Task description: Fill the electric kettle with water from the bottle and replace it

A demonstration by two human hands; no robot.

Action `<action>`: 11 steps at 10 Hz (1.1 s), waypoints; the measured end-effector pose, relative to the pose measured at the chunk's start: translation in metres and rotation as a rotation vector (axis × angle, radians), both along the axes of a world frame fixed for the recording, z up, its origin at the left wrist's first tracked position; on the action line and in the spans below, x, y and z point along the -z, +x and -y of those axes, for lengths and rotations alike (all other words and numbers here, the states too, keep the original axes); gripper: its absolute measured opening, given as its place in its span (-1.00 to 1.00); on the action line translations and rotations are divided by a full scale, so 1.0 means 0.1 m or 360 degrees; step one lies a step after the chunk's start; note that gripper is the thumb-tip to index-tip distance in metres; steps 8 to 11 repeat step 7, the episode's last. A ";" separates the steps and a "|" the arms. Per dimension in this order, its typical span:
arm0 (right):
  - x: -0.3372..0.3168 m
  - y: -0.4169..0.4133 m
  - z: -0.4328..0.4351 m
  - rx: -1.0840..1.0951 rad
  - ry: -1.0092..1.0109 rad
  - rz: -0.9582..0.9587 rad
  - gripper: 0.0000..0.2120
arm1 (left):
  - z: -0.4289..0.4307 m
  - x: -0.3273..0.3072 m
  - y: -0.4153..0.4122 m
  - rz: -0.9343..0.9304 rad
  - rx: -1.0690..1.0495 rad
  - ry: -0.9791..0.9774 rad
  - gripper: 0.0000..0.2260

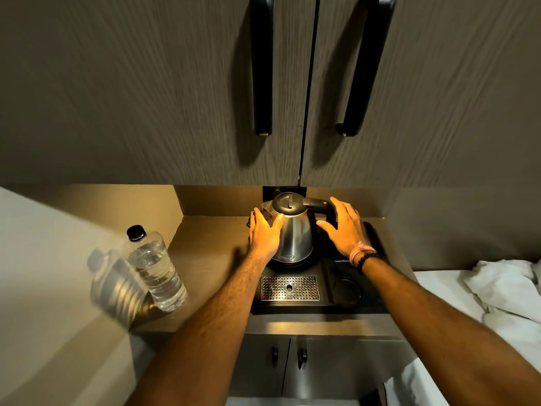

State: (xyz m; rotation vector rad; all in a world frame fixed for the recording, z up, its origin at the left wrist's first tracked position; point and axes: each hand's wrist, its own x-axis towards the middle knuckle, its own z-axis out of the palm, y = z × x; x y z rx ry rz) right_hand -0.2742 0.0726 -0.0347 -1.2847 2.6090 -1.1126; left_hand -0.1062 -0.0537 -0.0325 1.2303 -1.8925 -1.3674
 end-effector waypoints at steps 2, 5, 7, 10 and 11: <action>0.02 0.07 -0.11 -0.0003 0.0210 -0.0336 -0.30 | -0.04 -0.07 0.15 0.0237 0.0172 -0.0366 -0.28; -0.12 0.10 -0.10 0.0034 0.0539 -0.0602 -0.36 | 0.00 -0.18 0.33 0.0731 0.0424 -0.0801 -0.29; -0.21 0.14 -0.07 0.0043 0.0638 -0.0673 -0.35 | -0.05 -0.26 0.39 0.0823 0.0465 -0.0946 -0.32; -0.21 0.14 -0.07 0.0043 0.0638 -0.0673 -0.35 | -0.05 -0.26 0.39 0.0823 0.0465 -0.0946 -0.32; -0.21 0.14 -0.07 0.0043 0.0638 -0.0673 -0.35 | -0.05 -0.26 0.39 0.0823 0.0465 -0.0946 -0.32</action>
